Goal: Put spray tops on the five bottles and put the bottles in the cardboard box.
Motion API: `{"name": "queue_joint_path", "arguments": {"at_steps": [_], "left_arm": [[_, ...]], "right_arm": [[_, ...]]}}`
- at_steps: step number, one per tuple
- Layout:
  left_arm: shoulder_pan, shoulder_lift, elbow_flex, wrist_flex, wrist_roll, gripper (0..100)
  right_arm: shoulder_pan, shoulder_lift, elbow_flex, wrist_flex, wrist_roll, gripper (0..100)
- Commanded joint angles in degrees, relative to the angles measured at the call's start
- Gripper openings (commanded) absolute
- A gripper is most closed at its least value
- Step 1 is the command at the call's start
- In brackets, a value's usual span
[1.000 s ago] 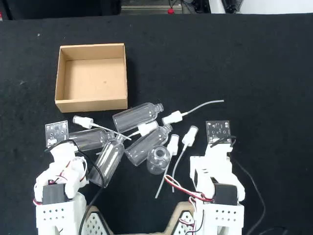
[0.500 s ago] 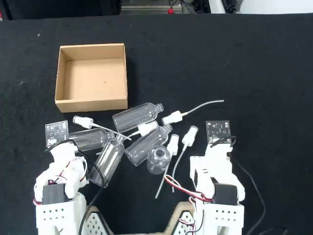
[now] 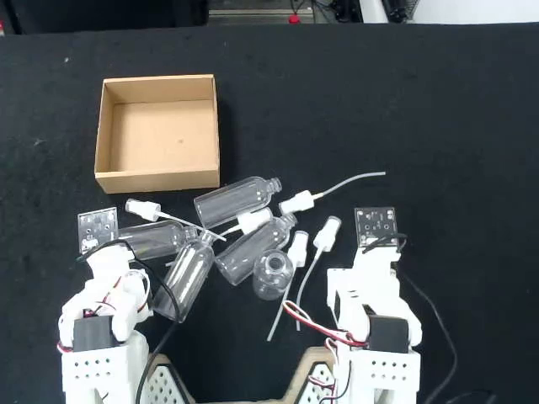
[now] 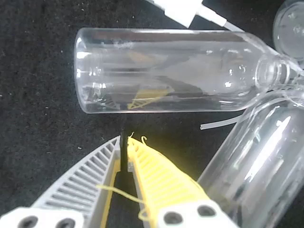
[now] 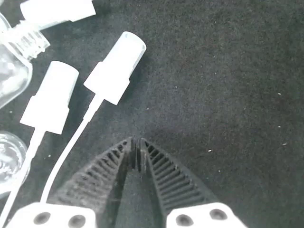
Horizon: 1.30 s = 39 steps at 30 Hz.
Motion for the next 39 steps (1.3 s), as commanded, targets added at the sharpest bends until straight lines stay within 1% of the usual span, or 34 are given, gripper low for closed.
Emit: {"name": "queue_joint_path", "arguments": {"at_steps": [1,19,22,28,30,33,36,39], "left_arm": [[0.22,0.00,0.57,0.26,-0.44,3],[0.84,0.00,0.57,0.09,-0.53,3],[4.79,0.00,0.57,0.00,-0.70,3],[16.04,-0.09,0.57,-0.53,-0.44,3],[17.71,-0.09,0.57,-3.08,-0.62,3],[15.34,-0.09,0.57,-6.07,-0.70,3],[10.77,-0.09,0.57,-10.64,-0.62,3],[6.20,-0.09,0.57,-11.87,-0.44,3]], "right_arm": [[-0.62,-3.03,-0.13,0.62,0.09,1.1],[-0.62,-3.03,-0.13,0.62,0.09,1.1],[-0.62,-3.03,-0.13,0.62,0.09,1.1],[-0.62,-3.03,-0.13,0.62,0.09,1.1],[-0.62,-3.03,-0.13,0.62,0.09,1.1],[-0.62,-3.03,-0.13,0.62,0.09,1.1],[-0.62,-3.03,-0.13,0.62,0.09,1.1],[-0.62,-3.03,-0.13,0.62,0.09,1.1]]}}
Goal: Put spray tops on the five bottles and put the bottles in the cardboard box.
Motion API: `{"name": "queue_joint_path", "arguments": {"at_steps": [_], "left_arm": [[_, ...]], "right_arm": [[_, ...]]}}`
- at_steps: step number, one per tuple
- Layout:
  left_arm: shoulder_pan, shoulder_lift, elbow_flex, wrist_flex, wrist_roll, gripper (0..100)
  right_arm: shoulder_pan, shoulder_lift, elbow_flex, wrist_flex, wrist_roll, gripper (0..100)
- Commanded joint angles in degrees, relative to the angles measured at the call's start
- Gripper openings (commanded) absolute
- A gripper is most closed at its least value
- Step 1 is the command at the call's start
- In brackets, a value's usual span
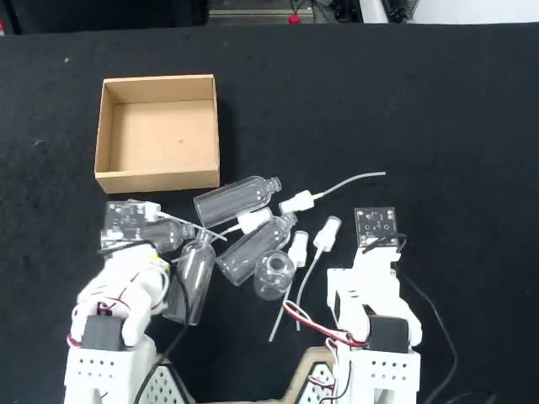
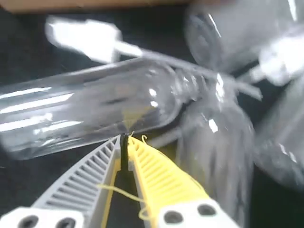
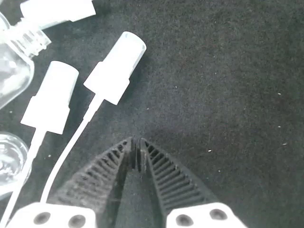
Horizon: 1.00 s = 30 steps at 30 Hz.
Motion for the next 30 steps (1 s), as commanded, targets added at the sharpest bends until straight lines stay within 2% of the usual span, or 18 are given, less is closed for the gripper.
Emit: {"name": "queue_joint_path", "arguments": {"at_steps": [1,8,30], "left_arm": [[-6.81,-0.09,0.57,-2.73,-0.09,3],[-10.95,-0.09,0.57,-2.81,-0.18,3],[-10.77,0.35,0.57,-2.73,-0.35,3]], "right_arm": [[-0.62,-3.03,-0.13,0.62,0.09,1.1],[-0.62,-3.03,-0.13,0.62,0.09,1.1],[-0.62,-3.03,-0.13,0.62,0.09,1.1]]}}
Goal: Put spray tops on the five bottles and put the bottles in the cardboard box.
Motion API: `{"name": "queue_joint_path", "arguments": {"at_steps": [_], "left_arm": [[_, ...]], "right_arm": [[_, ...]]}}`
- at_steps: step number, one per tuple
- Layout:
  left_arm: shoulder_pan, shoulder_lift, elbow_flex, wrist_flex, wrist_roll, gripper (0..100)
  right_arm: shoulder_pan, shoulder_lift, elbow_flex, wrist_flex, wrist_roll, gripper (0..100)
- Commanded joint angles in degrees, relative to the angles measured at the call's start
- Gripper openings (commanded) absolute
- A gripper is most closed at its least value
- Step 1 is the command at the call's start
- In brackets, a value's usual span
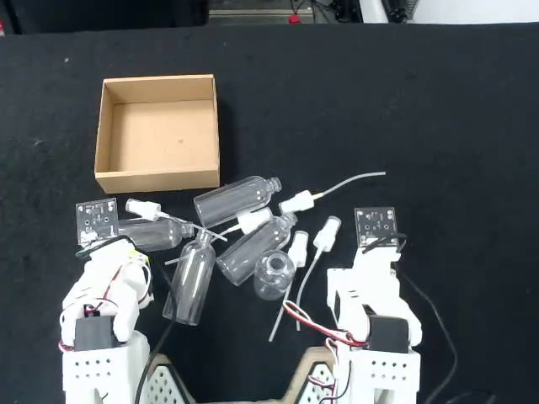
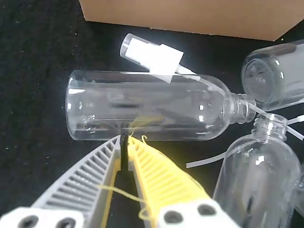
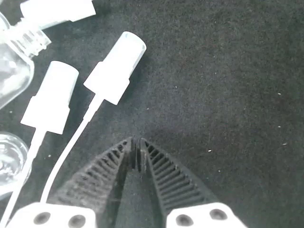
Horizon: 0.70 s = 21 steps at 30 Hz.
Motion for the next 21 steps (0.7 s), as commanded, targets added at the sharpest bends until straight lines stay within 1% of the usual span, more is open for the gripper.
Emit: {"name": "queue_joint_path", "arguments": {"at_steps": [1,15,21], "left_arm": [[-0.66,0.35,0.57,-0.88,-0.35,3],[-0.66,0.35,0.57,-0.79,-0.35,3],[-0.31,0.26,0.57,2.29,-0.35,3]], "right_arm": [[-0.62,-3.03,-0.13,0.62,0.09,1.1],[-0.62,-3.12,-0.13,0.62,0.09,1.1],[-0.35,-3.12,-0.13,0.62,0.09,1.1]]}}
